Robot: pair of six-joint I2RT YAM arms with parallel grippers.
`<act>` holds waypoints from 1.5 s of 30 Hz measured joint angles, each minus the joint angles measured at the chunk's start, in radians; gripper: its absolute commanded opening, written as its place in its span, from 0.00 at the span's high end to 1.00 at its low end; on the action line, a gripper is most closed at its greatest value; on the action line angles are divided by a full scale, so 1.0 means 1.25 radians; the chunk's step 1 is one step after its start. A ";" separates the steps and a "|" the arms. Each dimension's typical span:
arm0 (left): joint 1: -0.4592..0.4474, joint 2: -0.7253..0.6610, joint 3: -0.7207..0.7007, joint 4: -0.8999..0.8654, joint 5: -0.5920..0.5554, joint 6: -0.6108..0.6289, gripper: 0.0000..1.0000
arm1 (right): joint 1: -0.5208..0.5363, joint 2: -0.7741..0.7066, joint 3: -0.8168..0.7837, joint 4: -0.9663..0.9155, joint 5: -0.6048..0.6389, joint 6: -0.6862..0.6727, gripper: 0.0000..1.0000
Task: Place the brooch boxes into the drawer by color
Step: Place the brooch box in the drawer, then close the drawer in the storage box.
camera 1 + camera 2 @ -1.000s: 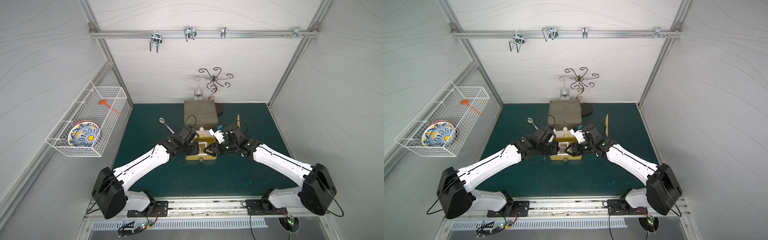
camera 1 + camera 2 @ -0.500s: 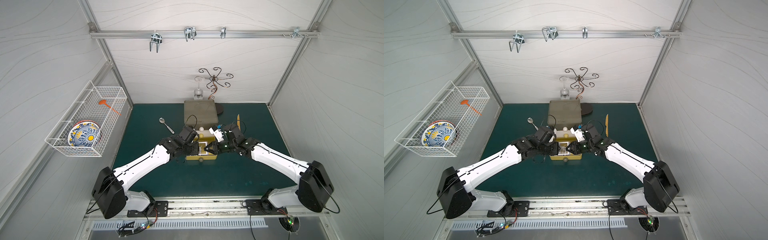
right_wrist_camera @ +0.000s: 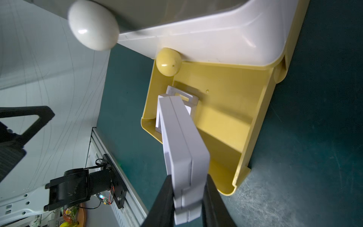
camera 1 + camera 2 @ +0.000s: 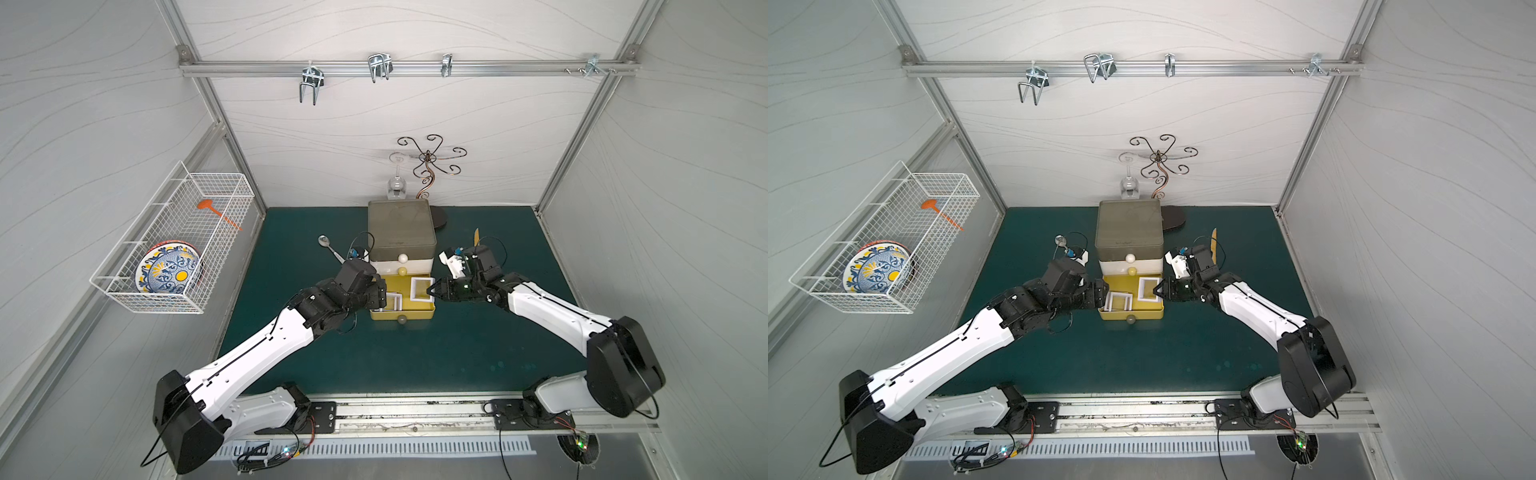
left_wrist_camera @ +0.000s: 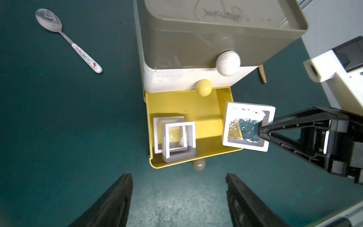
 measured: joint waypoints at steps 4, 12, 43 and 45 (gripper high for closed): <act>0.056 -0.027 -0.047 -0.005 0.011 0.003 0.22 | 0.000 0.050 0.000 0.020 0.007 -0.004 0.86; 0.131 -0.083 -0.088 -0.035 0.028 0.011 0.22 | 0.002 0.134 0.011 0.044 0.011 -0.005 0.73; 0.246 -0.137 -0.130 -0.048 0.087 0.015 0.21 | 0.101 -0.018 -0.249 0.134 0.103 0.061 0.40; 0.251 -0.138 -0.130 -0.051 0.093 0.015 0.21 | 0.101 0.025 -0.250 0.173 0.089 0.085 0.58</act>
